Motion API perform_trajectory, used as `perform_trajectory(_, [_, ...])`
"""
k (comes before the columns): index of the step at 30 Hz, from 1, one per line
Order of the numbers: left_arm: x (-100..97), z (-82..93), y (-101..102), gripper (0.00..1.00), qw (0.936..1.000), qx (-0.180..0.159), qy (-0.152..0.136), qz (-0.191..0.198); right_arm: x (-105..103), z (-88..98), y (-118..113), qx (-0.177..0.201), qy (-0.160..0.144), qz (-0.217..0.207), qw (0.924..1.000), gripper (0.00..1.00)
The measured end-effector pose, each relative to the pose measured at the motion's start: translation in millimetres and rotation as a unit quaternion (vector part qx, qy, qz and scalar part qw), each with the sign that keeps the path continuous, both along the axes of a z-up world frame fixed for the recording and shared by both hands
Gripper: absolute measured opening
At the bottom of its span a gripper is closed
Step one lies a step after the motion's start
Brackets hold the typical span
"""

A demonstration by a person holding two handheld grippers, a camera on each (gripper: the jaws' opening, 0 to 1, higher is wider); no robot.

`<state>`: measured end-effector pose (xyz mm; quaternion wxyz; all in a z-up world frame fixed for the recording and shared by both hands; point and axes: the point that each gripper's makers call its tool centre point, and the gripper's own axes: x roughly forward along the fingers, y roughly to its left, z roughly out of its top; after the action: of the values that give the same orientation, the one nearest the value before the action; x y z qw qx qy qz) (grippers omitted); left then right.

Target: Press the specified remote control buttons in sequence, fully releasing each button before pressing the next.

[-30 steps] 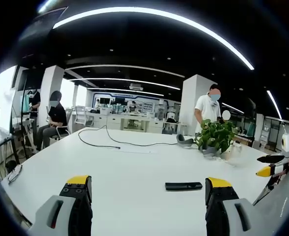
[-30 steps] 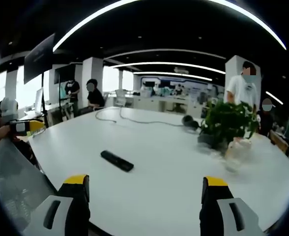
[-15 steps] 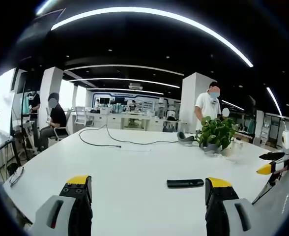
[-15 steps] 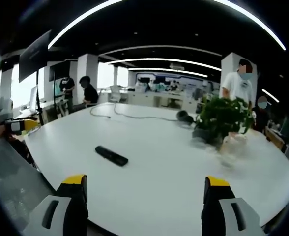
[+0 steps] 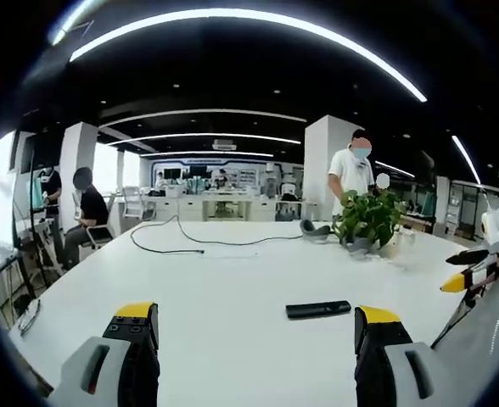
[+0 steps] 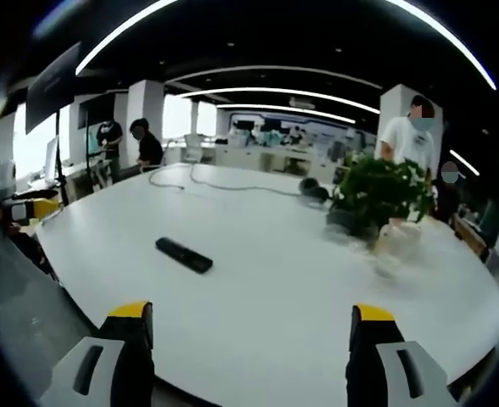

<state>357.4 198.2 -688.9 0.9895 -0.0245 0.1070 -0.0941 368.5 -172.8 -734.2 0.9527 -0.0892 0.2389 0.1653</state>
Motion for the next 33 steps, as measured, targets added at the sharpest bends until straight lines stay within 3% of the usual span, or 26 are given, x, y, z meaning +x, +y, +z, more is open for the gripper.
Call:
perform_trajectory(8, [2.9,-0.6,-10.5,1.0,0.9996,0.006,0.001,-0.028,3.4,0.9,-2.3,-0.006,-0.002,-0.003,1.0,0.96])
perform_trajectory(10, [2.5,-0.3,-14.2,1.0,0.9994,-0.006,0.003,-0.034,3.1,-0.4,-2.6,-0.006,0.002,-0.003,1.0,0.97])
perform_trajectory(14, [2.9,7.0,-9.6,1.0,0.9994,-0.026,-0.008,-0.02,4.3,3.9,-3.6,0.015,-0.004,-0.009,0.9998,0.99])
perform_trajectory(16, [3.4,7.6,-10.6,1.0,0.9997,-0.012,-0.001,-0.023,3.9,5.8,-1.0,0.028,-0.005,-0.006,0.9996,0.99])
perform_trajectory(18, [1.9,6.4,-21.1,1.0,0.9977,-0.004,0.026,-0.062,3.4,6.0,0.6,0.034,-0.004,-0.005,0.9994,0.99])
perform_trajectory(19, [3.2,10.2,-24.8,1.0,0.9971,-0.005,0.024,-0.072,3.9,6.4,1.3,0.038,-0.005,-0.004,0.9993,0.99])
perform_trajectory(20, [4.9,15.8,-33.5,1.0,0.9947,-0.002,0.018,-0.102,4.2,6.3,3.1,0.044,-0.003,-0.002,0.999,0.98])
perform_trajectory(24, [12.5,18.0,-55.7,1.0,0.9842,-0.01,0.049,-0.17,4.6,13.2,6.3,0.056,0.001,0.004,0.9984,0.93])
perform_trajectory(27, [18.9,5.0,-67.9,1.0,0.9738,0.026,0.081,-0.211,4.7,24.0,6.7,0.058,-0.014,0.008,0.9982,0.84])
perform_trajectory(29, [27.2,-3.2,-75.3,0.98,0.9688,0.053,0.087,-0.226,4.0,29.8,6.6,0.072,-0.019,0.004,0.9972,0.79])
perform_trajectory(30, [29.9,-6.1,-78.0,0.91,0.967,0.058,0.092,-0.231,3.4,33.5,7.3,0.082,-0.024,0.003,0.9964,0.77])
perform_trajectory(31, [33.8,-8.9,-82.8,0.77,0.9649,0.055,0.097,-0.238,2.4,37.1,6.3,0.086,-0.028,0.001,0.9959,0.75])
perform_trajectory(32, [36.9,-11.3,-85.8,0.7,0.9635,0.053,0.104,-0.241,2.1,40.2,5.9,0.091,-0.03,-0.001,0.9954,0.71])
perform_trajectory(33, [41.1,-11.8,-89.3,0.69,0.9632,0.048,0.103,-0.243,2.2,44.3,6.6,0.096,-0.036,0.0,0.9948,0.7])
